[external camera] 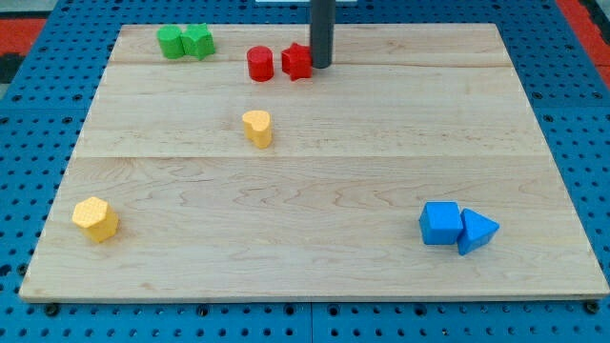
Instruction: Push the heart to the bottom right of the red circle
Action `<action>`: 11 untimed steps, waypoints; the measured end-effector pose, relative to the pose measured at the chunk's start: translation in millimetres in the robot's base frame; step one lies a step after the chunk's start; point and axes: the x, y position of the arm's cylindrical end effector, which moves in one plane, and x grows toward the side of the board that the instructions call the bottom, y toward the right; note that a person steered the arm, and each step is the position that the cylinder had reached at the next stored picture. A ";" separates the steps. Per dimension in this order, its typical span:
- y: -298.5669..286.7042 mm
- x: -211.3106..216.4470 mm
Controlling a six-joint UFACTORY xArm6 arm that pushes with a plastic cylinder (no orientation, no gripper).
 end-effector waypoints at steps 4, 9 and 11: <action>-11.5 146.3; -110.6 132.6; -168.1 147.1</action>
